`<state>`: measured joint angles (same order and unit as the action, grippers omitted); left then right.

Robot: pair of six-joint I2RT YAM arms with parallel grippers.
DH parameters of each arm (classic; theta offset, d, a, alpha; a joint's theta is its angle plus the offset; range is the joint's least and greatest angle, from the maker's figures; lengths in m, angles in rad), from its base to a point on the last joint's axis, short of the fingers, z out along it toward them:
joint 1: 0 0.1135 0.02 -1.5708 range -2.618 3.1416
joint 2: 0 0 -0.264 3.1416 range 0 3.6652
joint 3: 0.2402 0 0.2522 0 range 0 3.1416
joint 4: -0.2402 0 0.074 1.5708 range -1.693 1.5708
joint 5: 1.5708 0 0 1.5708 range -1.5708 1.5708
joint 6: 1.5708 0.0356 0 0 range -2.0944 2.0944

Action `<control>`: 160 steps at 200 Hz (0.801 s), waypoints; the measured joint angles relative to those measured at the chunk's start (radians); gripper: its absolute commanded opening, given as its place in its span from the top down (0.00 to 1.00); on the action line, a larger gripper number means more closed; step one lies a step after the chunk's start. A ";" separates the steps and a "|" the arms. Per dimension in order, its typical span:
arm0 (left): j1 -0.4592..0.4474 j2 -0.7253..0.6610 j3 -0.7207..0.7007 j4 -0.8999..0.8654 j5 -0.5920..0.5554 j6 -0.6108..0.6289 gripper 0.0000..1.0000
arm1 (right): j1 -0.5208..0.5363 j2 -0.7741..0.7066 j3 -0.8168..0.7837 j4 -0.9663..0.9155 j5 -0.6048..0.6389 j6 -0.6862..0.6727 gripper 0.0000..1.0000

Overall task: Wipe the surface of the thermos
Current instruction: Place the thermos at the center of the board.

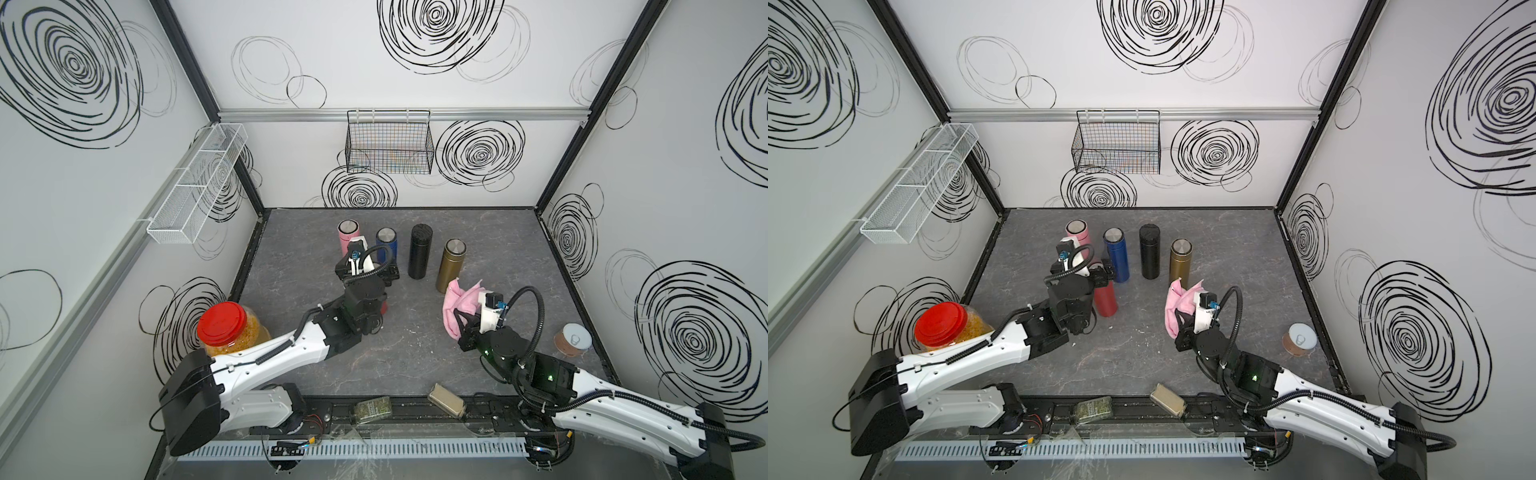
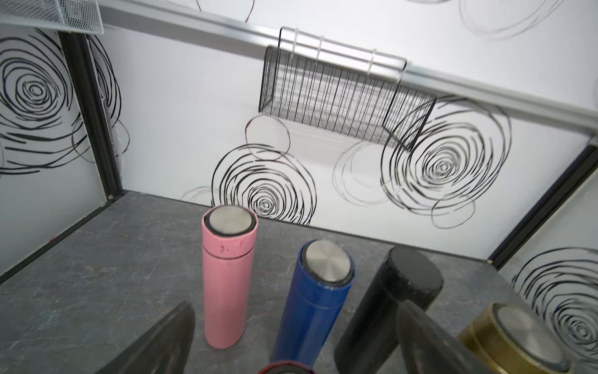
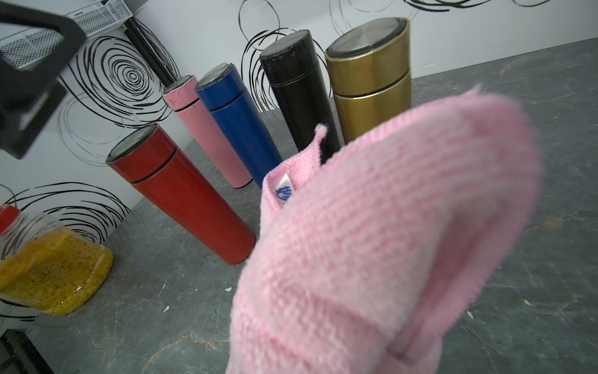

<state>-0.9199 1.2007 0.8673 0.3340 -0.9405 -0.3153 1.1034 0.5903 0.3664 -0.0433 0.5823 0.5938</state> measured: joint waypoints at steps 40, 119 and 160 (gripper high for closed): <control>-0.037 0.164 0.481 -0.234 0.118 -0.004 0.01 | -0.105 0.015 0.144 -0.217 -0.085 0.081 1.00; -0.042 0.612 0.945 -0.524 0.277 0.001 0.01 | -0.353 0.026 0.186 -0.414 -0.359 0.127 1.00; -0.032 0.744 1.062 -0.606 0.362 -0.005 0.05 | -0.466 0.025 0.162 -0.422 -0.463 0.116 1.00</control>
<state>-0.9516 1.9446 1.9289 -0.2718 -0.5781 -0.3202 0.6376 0.6155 0.5285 -0.4656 0.1192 0.7094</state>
